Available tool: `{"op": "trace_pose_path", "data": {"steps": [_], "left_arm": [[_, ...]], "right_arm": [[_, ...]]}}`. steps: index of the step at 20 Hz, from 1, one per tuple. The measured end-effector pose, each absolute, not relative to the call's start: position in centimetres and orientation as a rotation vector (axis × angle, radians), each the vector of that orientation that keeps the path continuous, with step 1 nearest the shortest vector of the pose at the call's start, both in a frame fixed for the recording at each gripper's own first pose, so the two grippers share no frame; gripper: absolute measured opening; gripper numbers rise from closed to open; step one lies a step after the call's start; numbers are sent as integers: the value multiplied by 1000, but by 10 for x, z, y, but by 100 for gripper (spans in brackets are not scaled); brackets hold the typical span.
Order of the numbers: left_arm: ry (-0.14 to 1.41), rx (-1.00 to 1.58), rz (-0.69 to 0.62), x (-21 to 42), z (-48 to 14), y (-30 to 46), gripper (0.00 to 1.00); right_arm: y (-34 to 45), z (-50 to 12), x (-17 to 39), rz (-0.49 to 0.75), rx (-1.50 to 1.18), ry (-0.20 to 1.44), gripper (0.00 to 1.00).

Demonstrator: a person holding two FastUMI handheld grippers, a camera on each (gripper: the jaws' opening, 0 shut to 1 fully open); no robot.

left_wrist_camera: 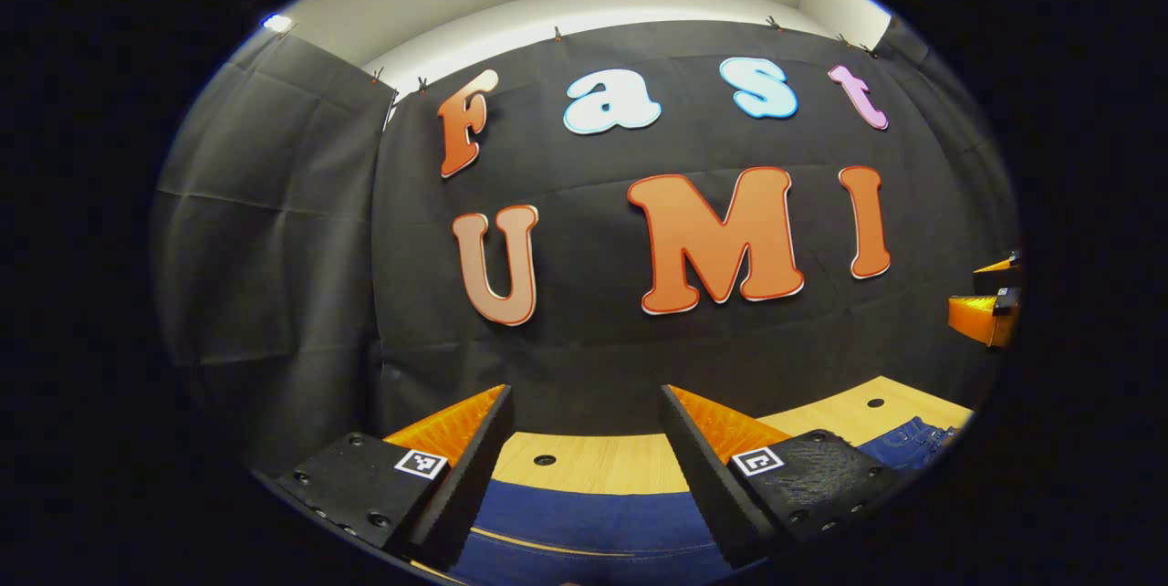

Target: Grasp the waist and the cuffs of the jeans and fold them to make the two legs overlap; first hold the waist and fold one-third of the jeans toward the cuffs, then hold the cuffs and fold the remaining one-third in the same direction to finish folding.

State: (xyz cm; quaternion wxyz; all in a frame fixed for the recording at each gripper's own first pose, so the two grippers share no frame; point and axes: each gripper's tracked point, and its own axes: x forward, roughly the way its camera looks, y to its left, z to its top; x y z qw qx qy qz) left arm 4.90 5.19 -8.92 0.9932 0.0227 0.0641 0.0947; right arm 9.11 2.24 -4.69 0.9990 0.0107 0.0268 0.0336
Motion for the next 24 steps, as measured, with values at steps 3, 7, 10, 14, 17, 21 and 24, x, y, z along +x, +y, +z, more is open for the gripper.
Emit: {"op": "trace_pose_path", "data": {"steps": [3,7,10,14,17,21,24], "left_arm": [[188,16,225,49,-115,93,100],[267,-33,268,48,-151,142,98],[356,-81,300,41,-186,172,98],[468,-130,374,19,-231,210,99],[542,-176,395,7,-260,229,99],[658,-283,413,-16,-299,247,98],[771,-363,480,-42,-339,261,97]], "right_arm": [[15,-63,96,16,45,107,96],[-13,-87,98,-69,57,175,97],[-36,-107,96,-120,69,233,97],[-68,-153,87,-192,137,363,97],[-86,-194,82,-227,179,474,100],[-89,-239,69,-216,277,596,96],[-83,-273,57,-198,376,706,97]]}}
